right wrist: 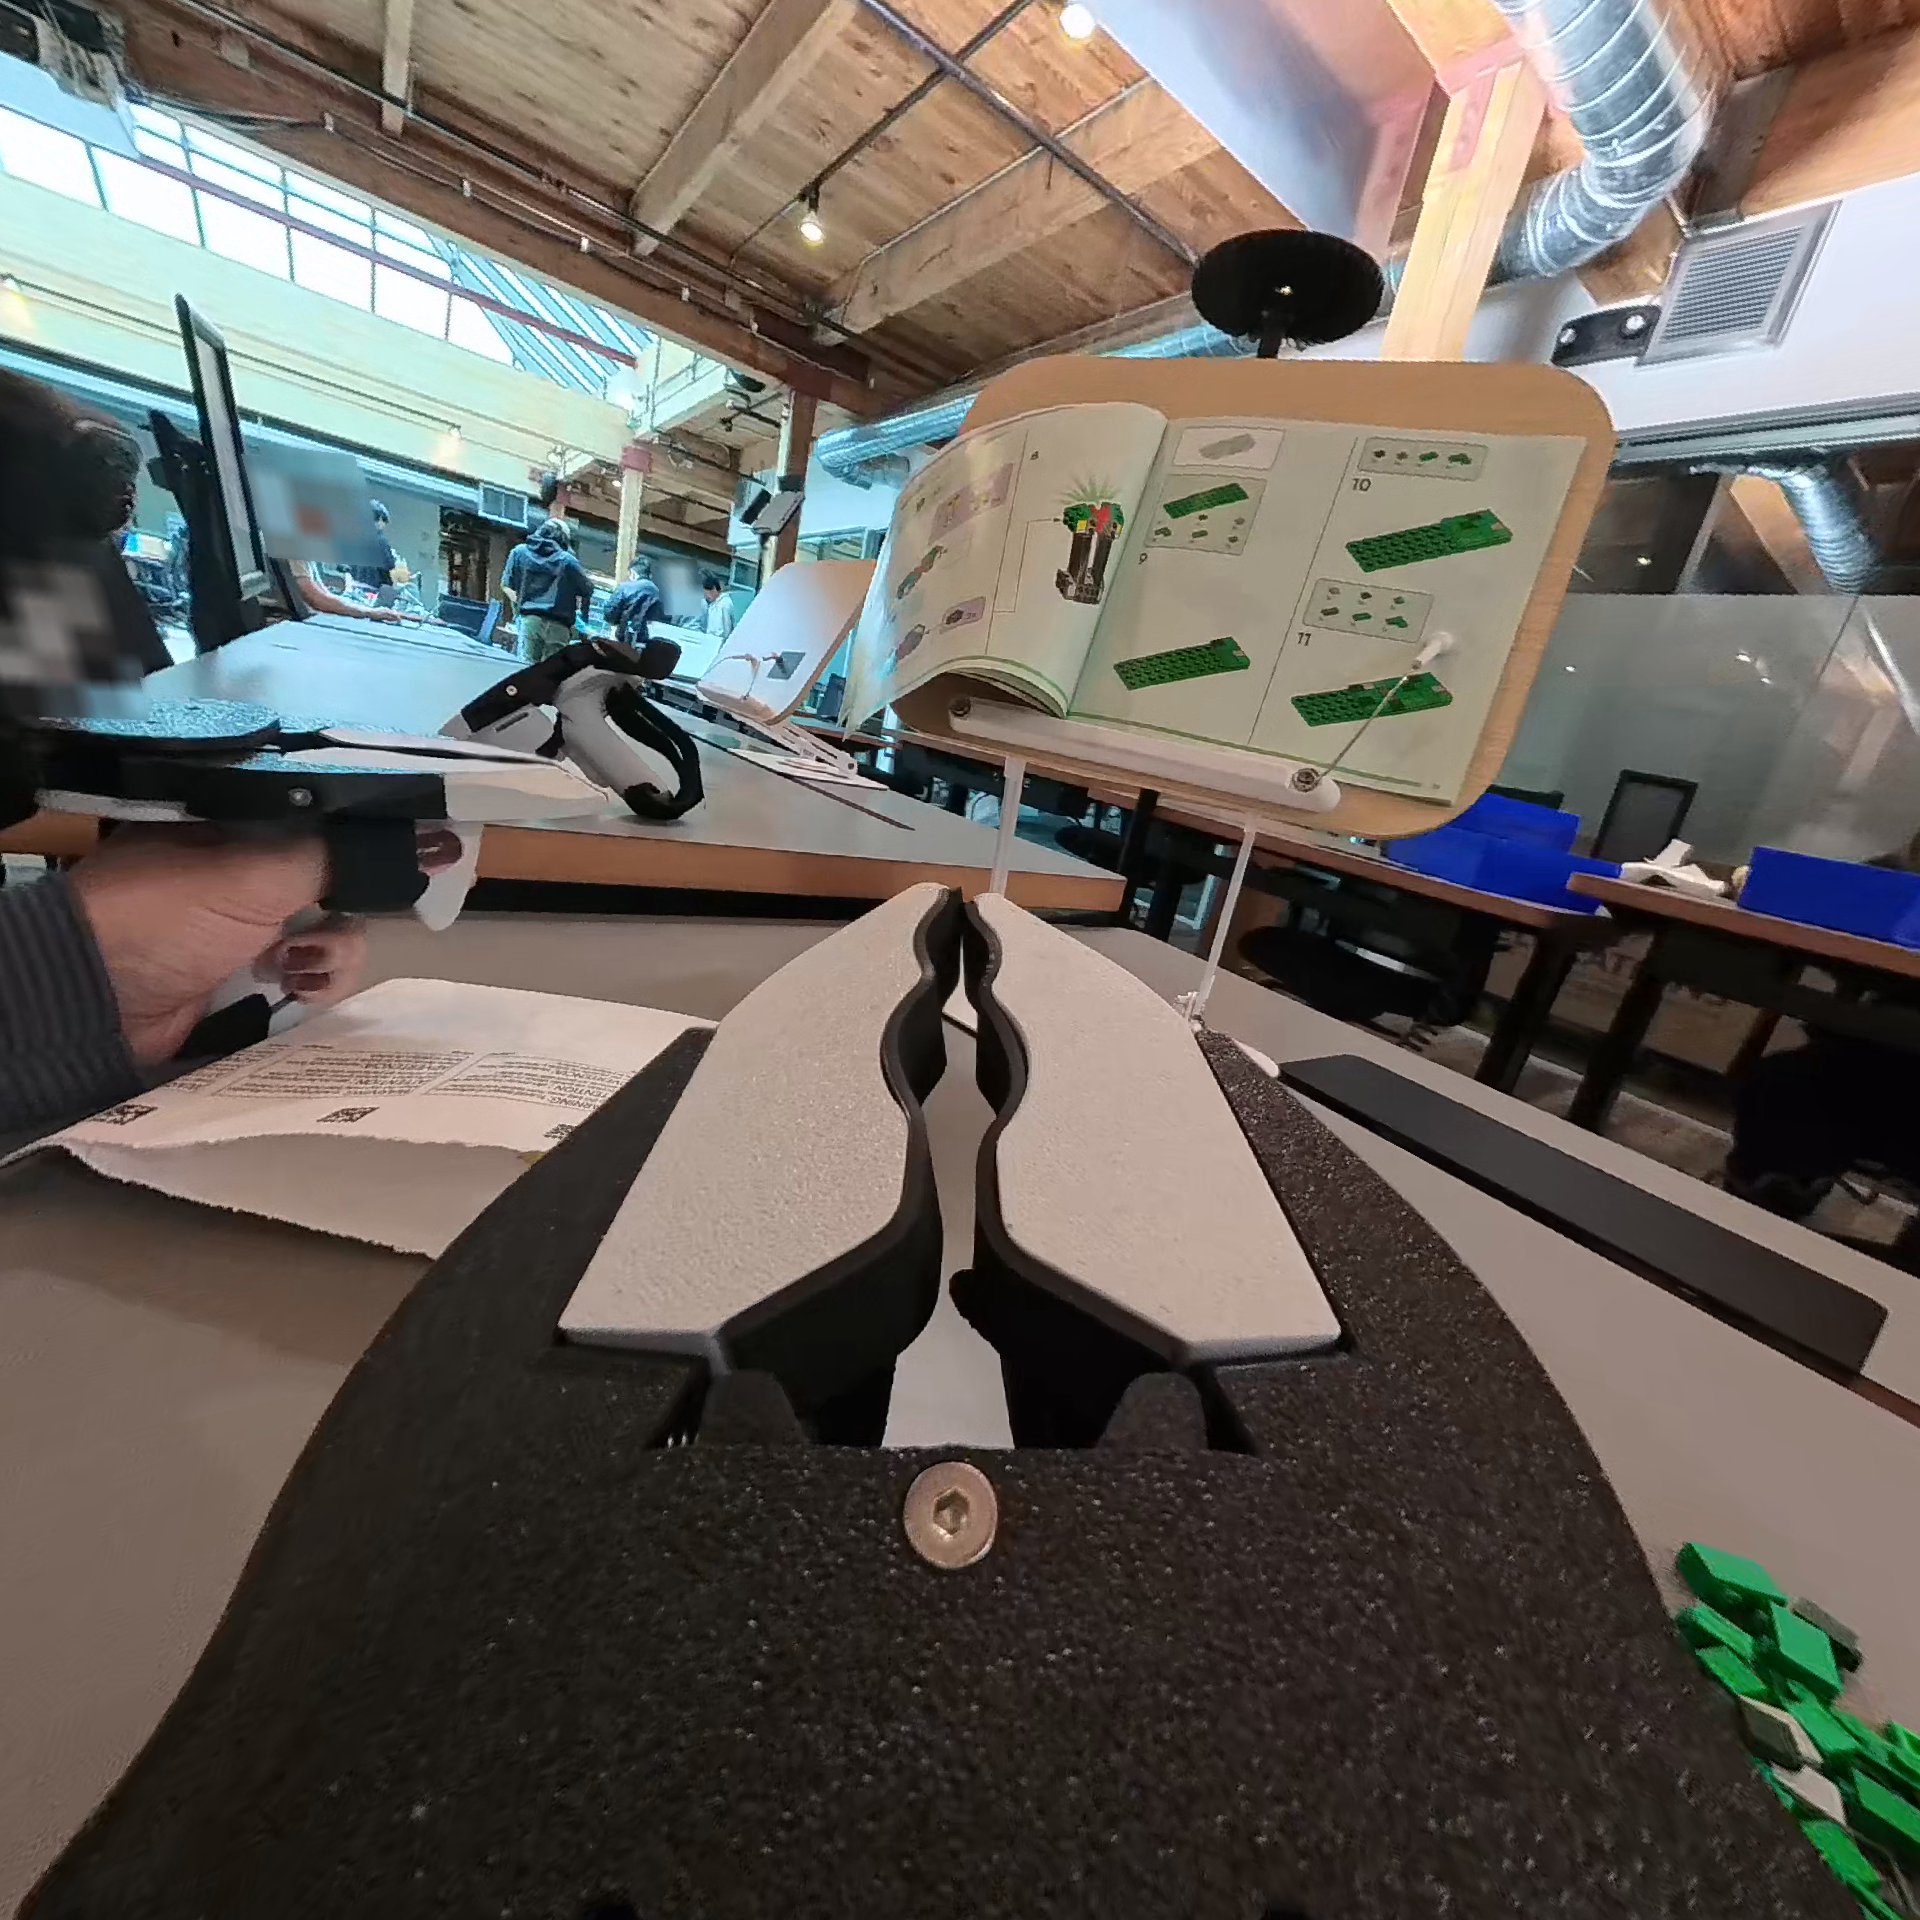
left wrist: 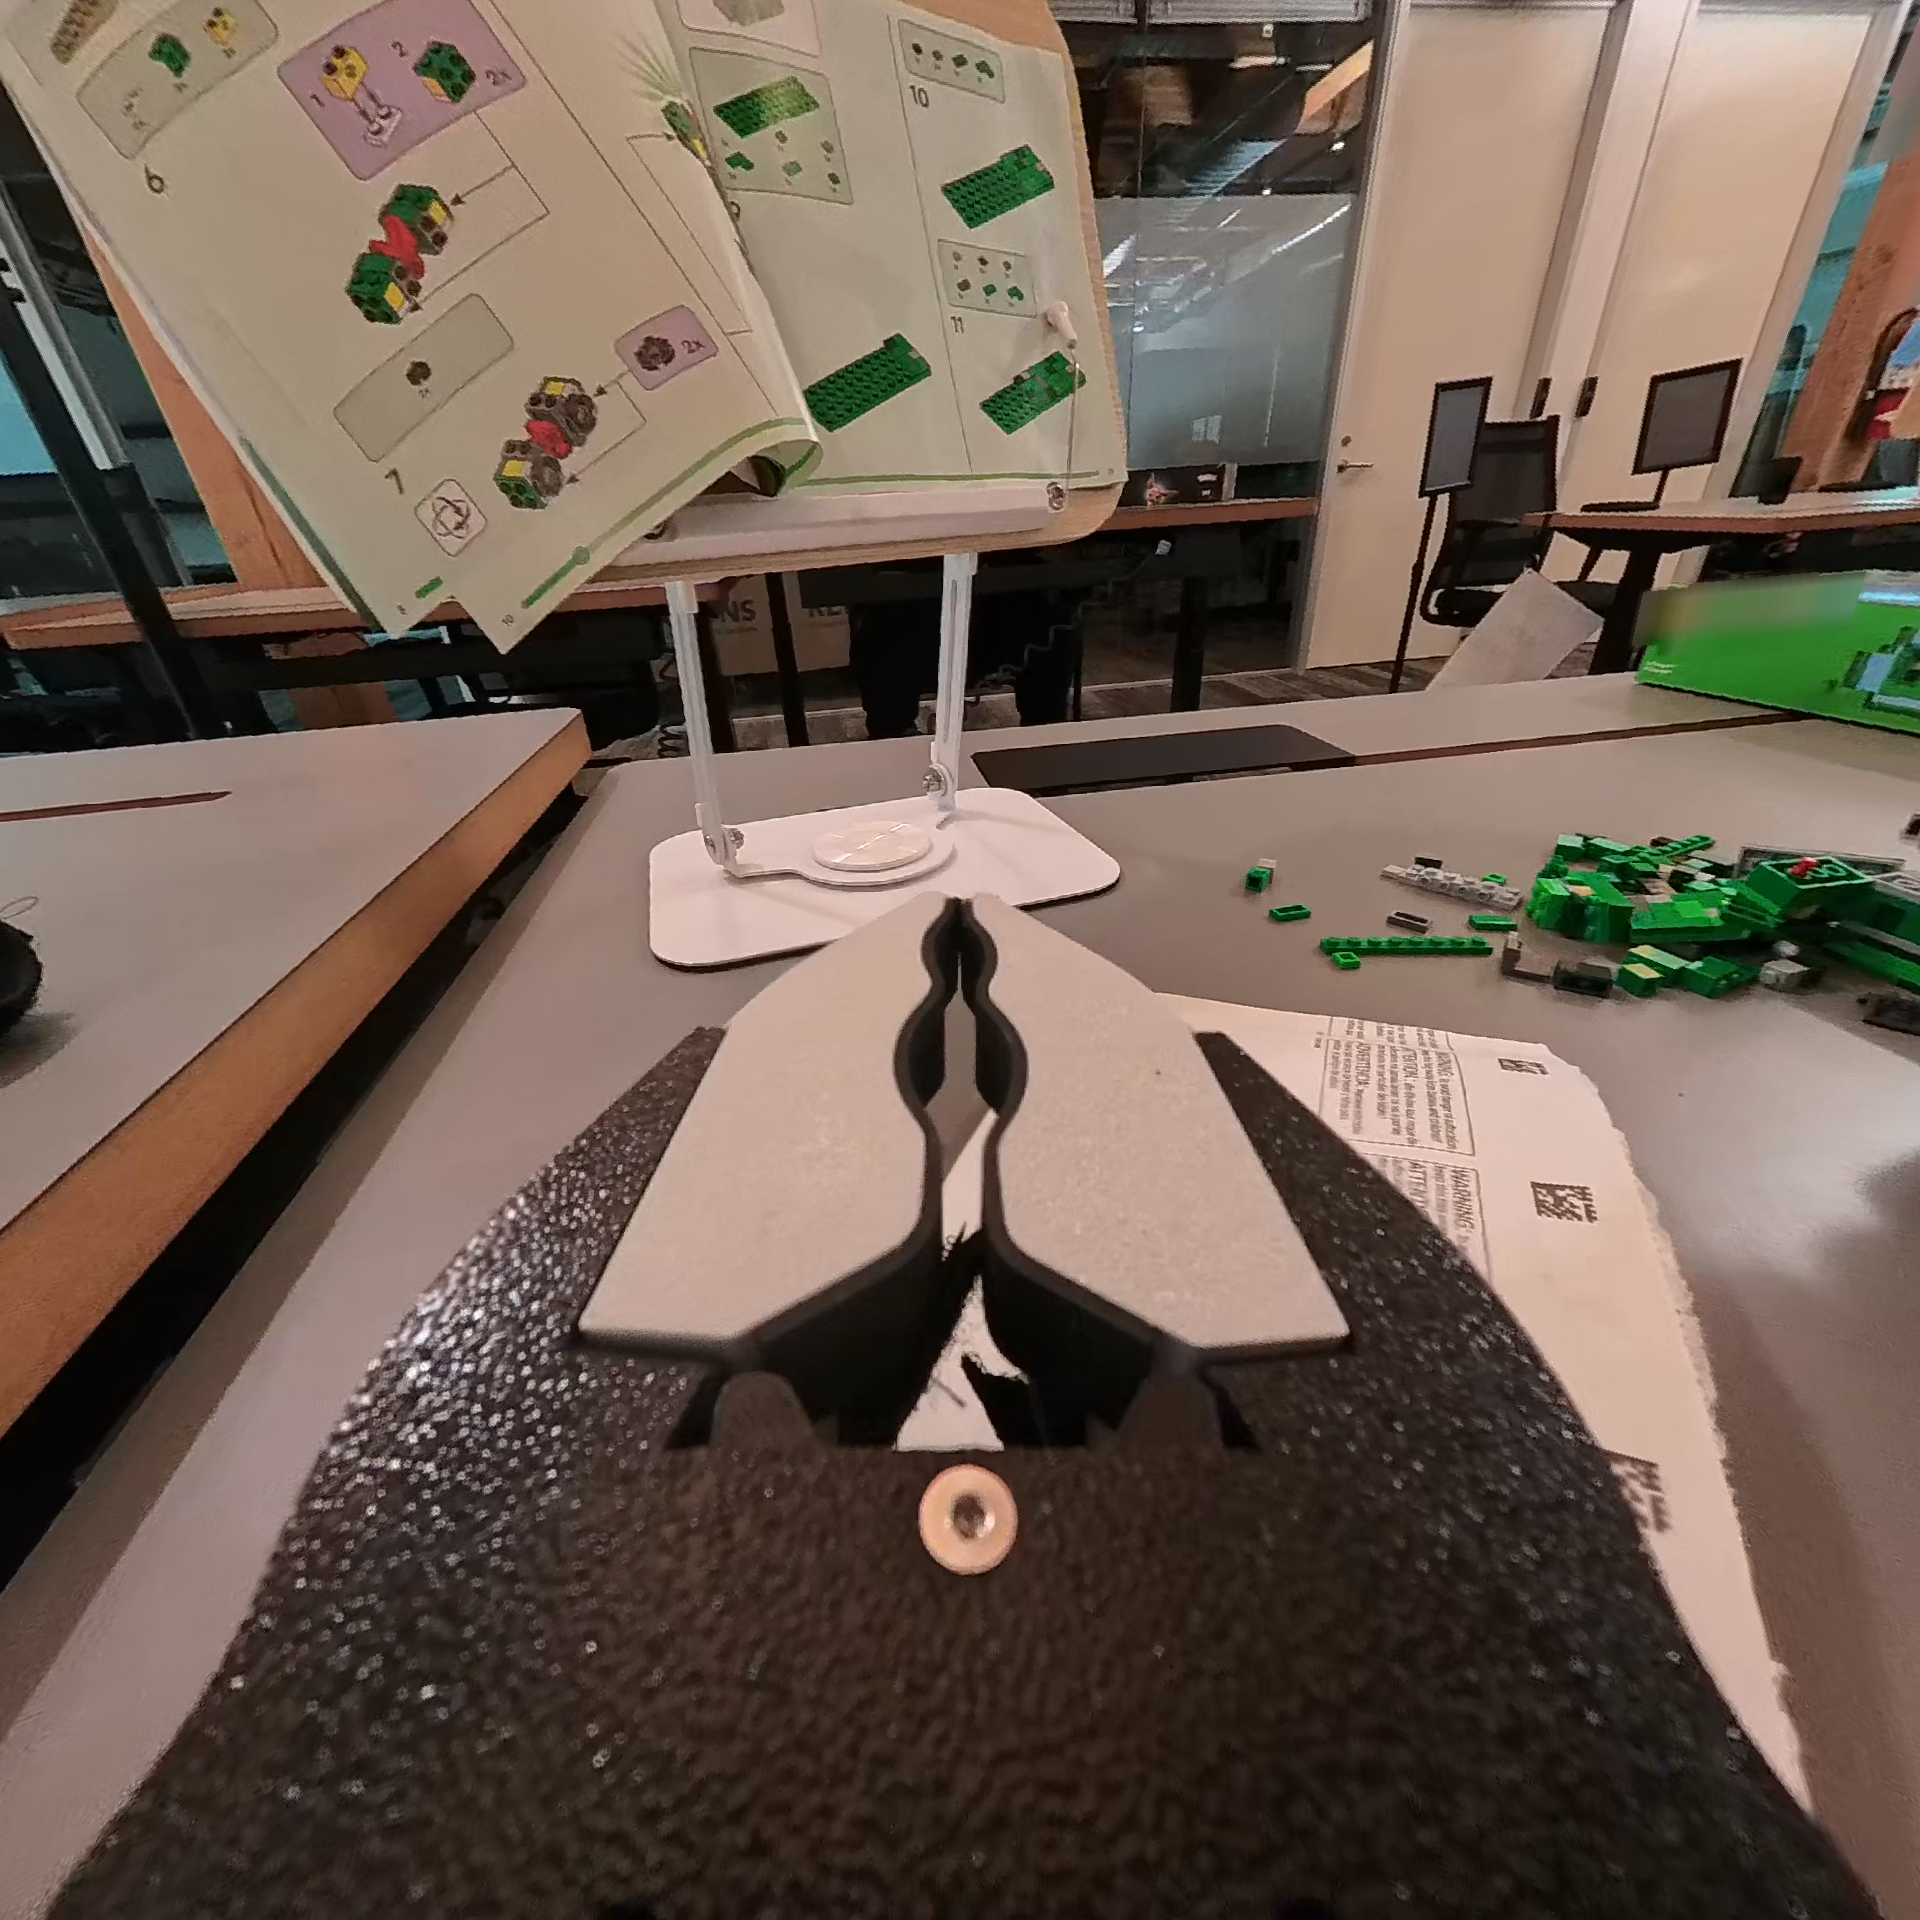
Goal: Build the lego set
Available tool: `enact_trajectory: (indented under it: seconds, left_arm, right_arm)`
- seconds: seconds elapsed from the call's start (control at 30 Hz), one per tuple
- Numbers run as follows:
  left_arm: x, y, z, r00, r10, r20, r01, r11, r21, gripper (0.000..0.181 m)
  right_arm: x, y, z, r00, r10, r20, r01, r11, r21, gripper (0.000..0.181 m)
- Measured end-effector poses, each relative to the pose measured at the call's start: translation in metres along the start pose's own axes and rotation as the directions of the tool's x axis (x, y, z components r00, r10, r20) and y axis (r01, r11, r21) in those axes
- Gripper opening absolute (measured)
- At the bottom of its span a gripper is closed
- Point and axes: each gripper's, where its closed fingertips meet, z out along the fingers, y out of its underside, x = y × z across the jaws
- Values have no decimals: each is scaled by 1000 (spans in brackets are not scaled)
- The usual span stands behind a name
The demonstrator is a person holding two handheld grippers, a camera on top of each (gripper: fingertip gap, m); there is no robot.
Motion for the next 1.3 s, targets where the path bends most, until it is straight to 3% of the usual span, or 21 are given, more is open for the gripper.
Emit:
enact_trajectory:
  seconds: [0.6, 0.73, 0.83, 0.93, 1.07, 1.3]
  left_arm:
    - [0, 0, 0, 1000, 5, 1, -5, 1000, -1, 0]
    - [1, -2, 0, 1000, 4, 1, -4, 1000, 10, 0]
    - [2, -2, 0, 1000, 14, -1, -14, 1000, 11, 0]
    - [6, -2, 1, 999, 42, -14, -42, 999, 5, 0]
    - [15, 6, 6, 992, 115, -43, -118, 991, -56, 0]
    - [55, 1, 9, 953, 109, -283, -167, 967, -190, 0]
  right_arm:
    - [-4, 9, 3, 996, 75, 49, -72, 995, -62, 0]
    - [10, 4, 3, 991, 131, -3, -130, 989, -71, 3]
    - [35, -14, -2, 998, 39, -58, -45, 993, -106, 5]
    - [85, -39, -20, 990, -42, -138, 19, 986, -163, 6]
    - [141, -38, -56, 981, 42, -187, -101, 943, -318, 22]
    - [184, -27, -138, 953, 115, -281, -244, 842, -482, 26]
